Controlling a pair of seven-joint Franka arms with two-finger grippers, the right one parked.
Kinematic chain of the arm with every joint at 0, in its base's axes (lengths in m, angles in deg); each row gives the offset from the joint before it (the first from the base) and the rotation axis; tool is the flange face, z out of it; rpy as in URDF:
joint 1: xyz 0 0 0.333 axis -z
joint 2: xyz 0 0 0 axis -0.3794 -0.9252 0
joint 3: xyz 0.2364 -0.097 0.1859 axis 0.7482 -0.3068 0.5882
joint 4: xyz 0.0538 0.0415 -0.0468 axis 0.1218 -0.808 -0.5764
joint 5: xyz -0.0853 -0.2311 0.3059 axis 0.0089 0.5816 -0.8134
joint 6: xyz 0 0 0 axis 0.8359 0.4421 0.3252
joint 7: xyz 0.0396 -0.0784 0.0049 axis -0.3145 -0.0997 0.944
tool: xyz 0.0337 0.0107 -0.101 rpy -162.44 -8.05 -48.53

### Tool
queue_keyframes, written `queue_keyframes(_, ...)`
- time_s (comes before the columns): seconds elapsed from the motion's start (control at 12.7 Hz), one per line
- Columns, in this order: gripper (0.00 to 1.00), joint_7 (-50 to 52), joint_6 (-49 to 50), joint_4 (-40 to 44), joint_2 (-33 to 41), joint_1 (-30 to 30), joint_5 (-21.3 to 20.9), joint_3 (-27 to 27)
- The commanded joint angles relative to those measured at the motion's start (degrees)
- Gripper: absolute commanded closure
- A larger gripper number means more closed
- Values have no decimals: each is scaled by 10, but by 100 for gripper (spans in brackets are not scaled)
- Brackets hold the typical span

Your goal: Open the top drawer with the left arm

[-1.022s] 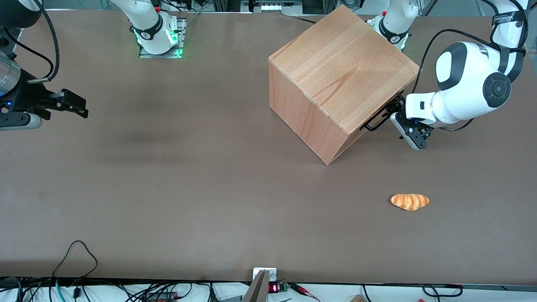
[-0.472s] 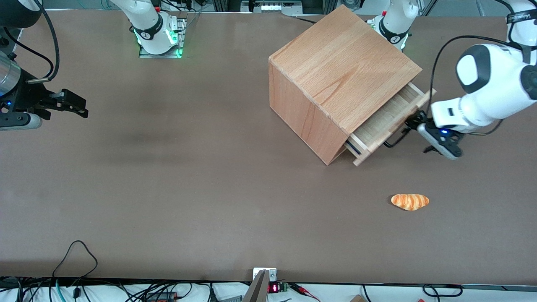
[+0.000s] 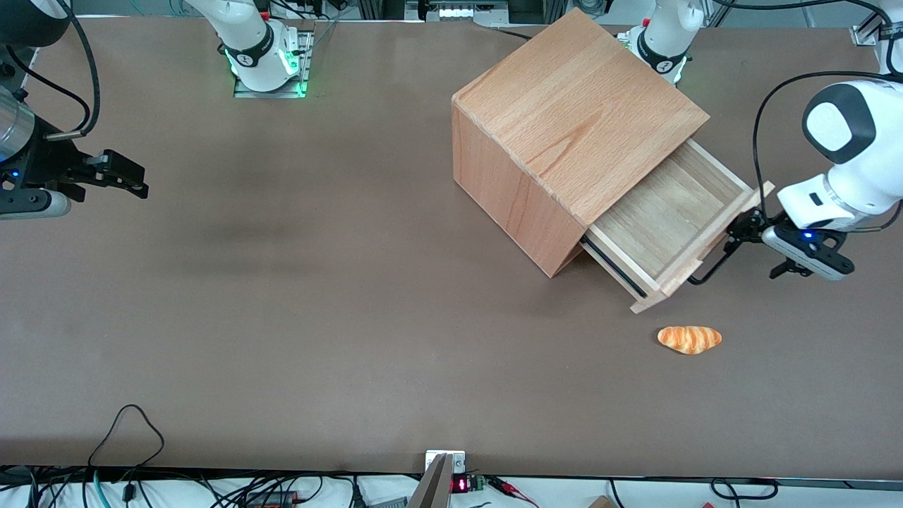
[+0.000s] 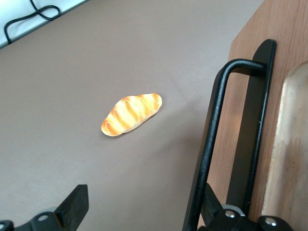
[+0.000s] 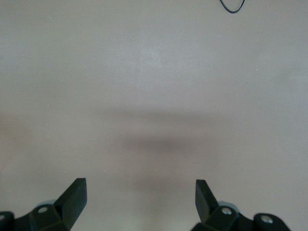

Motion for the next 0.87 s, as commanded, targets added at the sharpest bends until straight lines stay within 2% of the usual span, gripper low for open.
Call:
queue_keyframes(0.0,1,-5,-18,26,-25,-3,-18,12)
queue_keyframes(0.16,0,54,-8,49,-12,-2,-18,11)
queue_keyframes(0.39,0,145,67,73,3,-2,-18,10)
queue_keyframes(0.79,0,154,116,95,9,-2,-19,9)
